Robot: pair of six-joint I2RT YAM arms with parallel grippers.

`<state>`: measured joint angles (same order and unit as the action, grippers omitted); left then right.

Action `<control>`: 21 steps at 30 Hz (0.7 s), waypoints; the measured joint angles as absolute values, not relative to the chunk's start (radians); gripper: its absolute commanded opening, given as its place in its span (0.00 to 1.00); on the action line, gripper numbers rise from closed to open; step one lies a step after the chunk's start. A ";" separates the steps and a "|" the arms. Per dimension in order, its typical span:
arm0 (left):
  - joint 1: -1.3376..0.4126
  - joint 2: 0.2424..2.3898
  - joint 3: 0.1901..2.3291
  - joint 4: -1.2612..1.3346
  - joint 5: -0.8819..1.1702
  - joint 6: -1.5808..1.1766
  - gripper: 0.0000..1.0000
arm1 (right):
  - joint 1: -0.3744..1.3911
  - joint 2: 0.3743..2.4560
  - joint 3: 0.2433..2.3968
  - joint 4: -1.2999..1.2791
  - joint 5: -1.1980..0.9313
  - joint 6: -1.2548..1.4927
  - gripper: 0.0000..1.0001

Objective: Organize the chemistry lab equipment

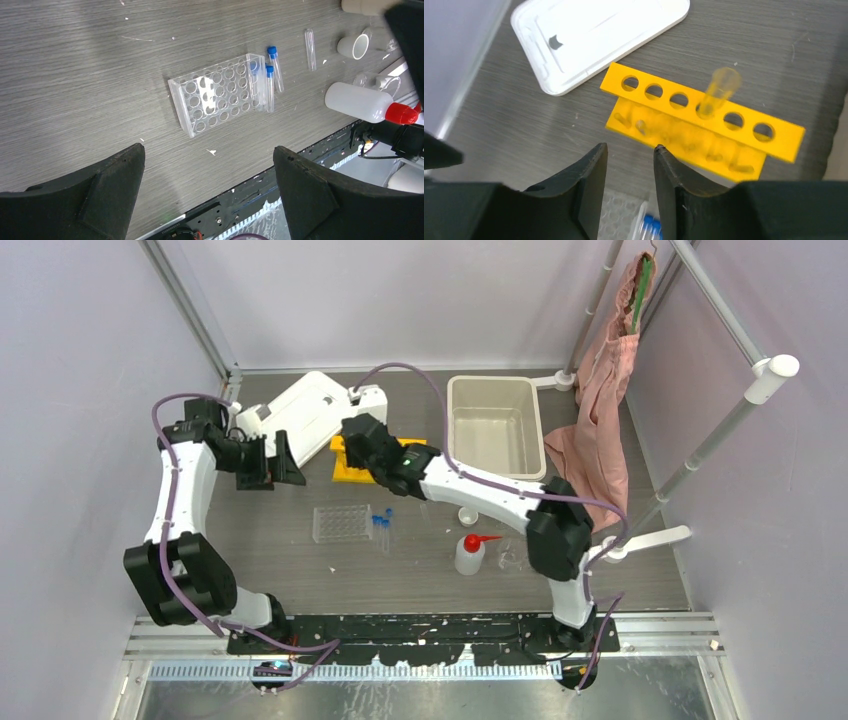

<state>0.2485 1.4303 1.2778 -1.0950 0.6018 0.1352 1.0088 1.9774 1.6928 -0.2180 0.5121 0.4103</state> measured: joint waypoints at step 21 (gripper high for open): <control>0.251 1.385 1.307 -1.131 0.602 0.138 1.00 | 0.903 1.903 1.385 -0.625 0.420 0.715 0.45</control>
